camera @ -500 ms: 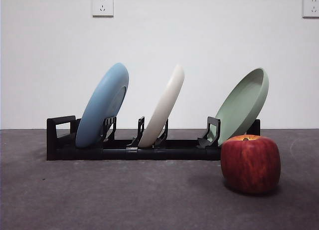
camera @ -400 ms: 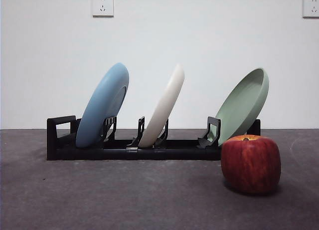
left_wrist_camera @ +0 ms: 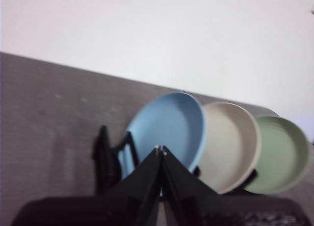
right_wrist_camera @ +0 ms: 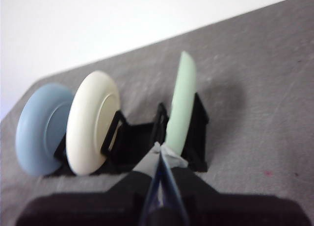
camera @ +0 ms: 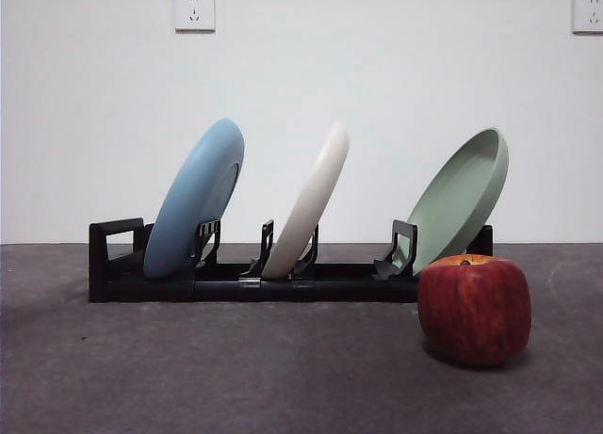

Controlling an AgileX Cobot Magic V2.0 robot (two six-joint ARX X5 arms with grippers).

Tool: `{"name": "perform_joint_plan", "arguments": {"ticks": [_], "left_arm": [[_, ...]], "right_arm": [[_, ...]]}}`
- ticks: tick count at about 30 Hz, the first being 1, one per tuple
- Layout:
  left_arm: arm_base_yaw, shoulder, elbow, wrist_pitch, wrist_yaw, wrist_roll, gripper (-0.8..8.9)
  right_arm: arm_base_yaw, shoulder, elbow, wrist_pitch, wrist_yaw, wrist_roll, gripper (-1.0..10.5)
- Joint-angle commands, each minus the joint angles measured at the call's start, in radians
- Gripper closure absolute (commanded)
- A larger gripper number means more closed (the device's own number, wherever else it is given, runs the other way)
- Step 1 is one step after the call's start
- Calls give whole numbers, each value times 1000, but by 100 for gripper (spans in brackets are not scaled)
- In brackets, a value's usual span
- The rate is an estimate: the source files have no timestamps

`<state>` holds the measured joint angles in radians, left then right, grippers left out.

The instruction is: Take the blue plate from the plate rack,put the plate on the table,take the apple from the table,put the apple in the plate

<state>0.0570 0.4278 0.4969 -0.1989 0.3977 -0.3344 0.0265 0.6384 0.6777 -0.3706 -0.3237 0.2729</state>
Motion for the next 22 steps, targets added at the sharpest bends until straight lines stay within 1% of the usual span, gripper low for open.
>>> {"name": "perform_joint_plan", "arguments": {"ticks": [1, 5, 8, 9, 10, 11, 13, 14, 15, 18, 22], "left_arm": [[2, 96, 73, -34, 74, 20, 821], [2, 238, 177, -107, 194, 63, 816], [1, 323, 233, -161, 290, 103, 803], [1, 344, 246, -175, 302, 103, 770], [-2, 365, 257, -188, 310, 103, 695], [-5, 379, 264, -195, 311, 103, 612], [-18, 409, 266, -192, 308, 99, 420], [-26, 423, 266, -190, 306, 98, 405], [-36, 437, 266, -182, 301, 94, 405], [-87, 491, 280, -127, 247, 64, 405], [-173, 637, 414, -118, 150, 77, 405]], "right_arm": [[2, 75, 89, -75, -36, -85, 946], [2, 169, 195, -191, -72, -158, 945], [2, 208, 228, -224, -72, -180, 938], [2, 214, 231, -226, -72, -183, 923], [2, 217, 232, -227, -72, -183, 869], [2, 220, 232, -227, -72, -183, 809], [2, 223, 232, -232, -71, -183, 641], [2, 224, 232, -235, -71, -183, 579], [2, 224, 232, -240, -71, -183, 561], [2, 224, 232, -243, -71, -179, 563], [2, 224, 232, -243, -71, -176, 564]]}}
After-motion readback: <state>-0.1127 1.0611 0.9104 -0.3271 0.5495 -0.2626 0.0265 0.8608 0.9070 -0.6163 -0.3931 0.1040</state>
